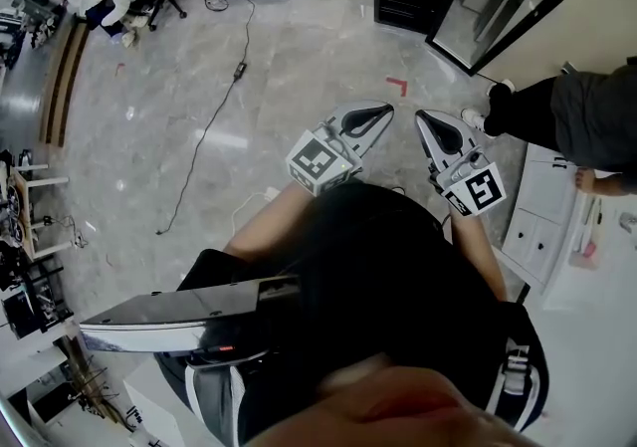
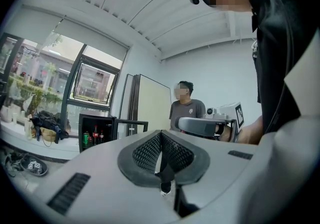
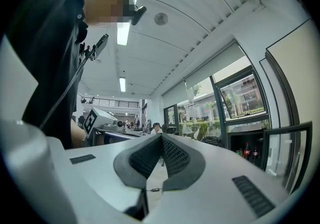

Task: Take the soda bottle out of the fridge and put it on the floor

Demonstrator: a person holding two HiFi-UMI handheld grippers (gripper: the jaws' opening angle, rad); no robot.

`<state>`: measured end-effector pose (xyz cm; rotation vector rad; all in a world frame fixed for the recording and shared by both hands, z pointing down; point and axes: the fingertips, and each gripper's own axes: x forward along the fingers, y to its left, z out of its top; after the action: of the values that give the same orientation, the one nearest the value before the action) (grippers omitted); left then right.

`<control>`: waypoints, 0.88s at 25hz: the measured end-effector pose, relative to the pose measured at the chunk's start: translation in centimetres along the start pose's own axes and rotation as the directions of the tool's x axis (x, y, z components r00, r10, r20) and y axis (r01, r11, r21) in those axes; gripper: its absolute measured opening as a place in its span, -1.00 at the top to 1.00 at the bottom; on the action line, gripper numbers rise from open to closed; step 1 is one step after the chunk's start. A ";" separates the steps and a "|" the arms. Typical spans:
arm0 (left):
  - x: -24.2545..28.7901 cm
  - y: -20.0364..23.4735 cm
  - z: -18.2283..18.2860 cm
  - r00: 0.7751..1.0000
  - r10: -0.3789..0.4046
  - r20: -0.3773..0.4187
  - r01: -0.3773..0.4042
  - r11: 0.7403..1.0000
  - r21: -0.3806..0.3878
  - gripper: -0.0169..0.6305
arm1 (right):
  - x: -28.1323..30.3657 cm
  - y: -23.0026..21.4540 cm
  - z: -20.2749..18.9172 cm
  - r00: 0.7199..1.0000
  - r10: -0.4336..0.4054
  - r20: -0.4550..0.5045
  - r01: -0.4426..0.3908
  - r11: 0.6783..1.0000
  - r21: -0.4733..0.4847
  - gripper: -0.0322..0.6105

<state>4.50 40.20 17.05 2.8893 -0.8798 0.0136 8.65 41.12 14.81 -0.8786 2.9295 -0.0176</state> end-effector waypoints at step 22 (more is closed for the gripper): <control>3.7 -0.5 -0.6 1.000 -0.017 -0.003 0.017 1.000 -0.014 0.93 | -1.3 -3.7 -0.9 0.998 -0.056 -0.011 0.056 0.998 0.027 0.86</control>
<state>7.90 38.63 17.73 2.8835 -0.8508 0.0105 11.66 38.77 15.97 -0.9587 2.9063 -0.0659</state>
